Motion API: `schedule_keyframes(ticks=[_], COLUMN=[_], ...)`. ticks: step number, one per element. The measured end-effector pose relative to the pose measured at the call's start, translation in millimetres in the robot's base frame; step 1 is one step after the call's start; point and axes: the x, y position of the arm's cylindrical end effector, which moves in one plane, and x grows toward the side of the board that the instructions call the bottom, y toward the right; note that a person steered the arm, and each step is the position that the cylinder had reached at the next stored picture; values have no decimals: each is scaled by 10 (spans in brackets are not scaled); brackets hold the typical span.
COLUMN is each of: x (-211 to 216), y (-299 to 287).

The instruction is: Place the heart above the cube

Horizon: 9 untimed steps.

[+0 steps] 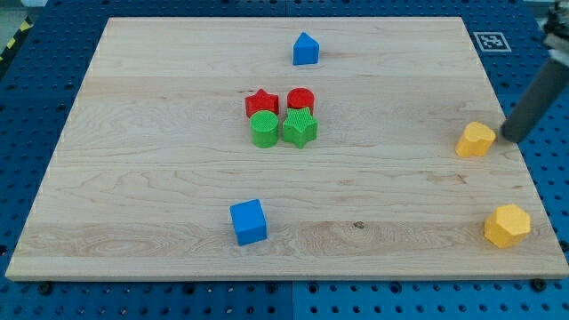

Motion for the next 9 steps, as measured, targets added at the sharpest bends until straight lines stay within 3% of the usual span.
schedule_keyframes(ticks=[1,3,5,7,9], x=[217,281,423,444,465], y=[-625,-747,-1450,-1598,-2297])
